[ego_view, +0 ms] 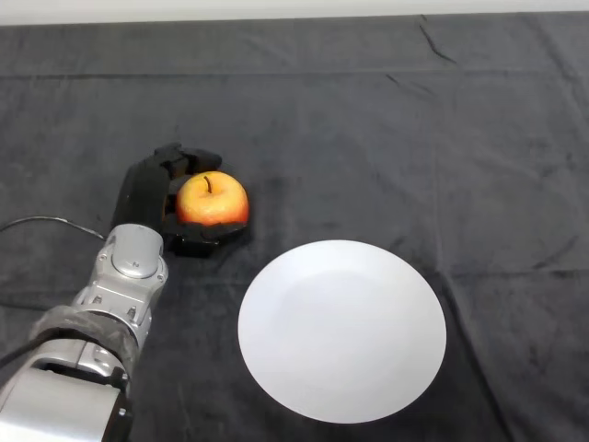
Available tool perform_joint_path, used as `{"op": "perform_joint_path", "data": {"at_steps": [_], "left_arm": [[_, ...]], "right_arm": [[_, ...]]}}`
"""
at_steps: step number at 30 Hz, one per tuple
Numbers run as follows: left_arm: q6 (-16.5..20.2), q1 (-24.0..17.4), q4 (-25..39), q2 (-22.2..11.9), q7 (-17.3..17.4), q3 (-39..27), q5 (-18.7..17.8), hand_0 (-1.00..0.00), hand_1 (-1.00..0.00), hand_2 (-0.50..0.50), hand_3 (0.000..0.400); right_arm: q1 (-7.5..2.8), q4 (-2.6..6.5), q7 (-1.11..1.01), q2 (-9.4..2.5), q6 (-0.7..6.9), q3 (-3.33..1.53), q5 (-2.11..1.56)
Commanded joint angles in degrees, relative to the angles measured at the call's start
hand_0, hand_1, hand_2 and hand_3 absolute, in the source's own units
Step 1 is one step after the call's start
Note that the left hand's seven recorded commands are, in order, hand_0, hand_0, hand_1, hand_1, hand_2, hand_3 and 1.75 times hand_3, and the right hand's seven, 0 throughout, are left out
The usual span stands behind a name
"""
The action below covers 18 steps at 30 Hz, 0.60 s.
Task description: Move the apple to the plate
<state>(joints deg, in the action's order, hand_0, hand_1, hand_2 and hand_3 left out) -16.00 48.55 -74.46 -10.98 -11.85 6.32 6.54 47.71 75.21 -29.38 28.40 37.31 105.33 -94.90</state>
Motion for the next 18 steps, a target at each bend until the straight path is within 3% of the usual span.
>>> {"op": "perform_joint_path", "data": {"at_steps": [1, 12, 18], "left_arm": [[1.2, 3.9, 0.4, 0.0, 0.2, 1.4, -0.7, -1.00, -1.00, 0.00, 0.400], [0.6, 6.2, 1.4, -2.6, 3.1, 1.8, -0.2, -1.00, -1.00, 0.00, 0.400], [-0.8, 5.6, 5.5, -4.1, 5.1, 3.3, 1.2, -1.00, -1.00, 0.00, 0.400]], "right_arm": [[-0.14, -0.11, -0.02, 1.86, 0.28, 0.81, 0.19], [-0.14, -0.11, -0.02, 1.86, 0.28, 0.80, 0.19], [-0.14, -0.11, -0.02, 1.85, 0.28, 0.80, 0.19]]}}
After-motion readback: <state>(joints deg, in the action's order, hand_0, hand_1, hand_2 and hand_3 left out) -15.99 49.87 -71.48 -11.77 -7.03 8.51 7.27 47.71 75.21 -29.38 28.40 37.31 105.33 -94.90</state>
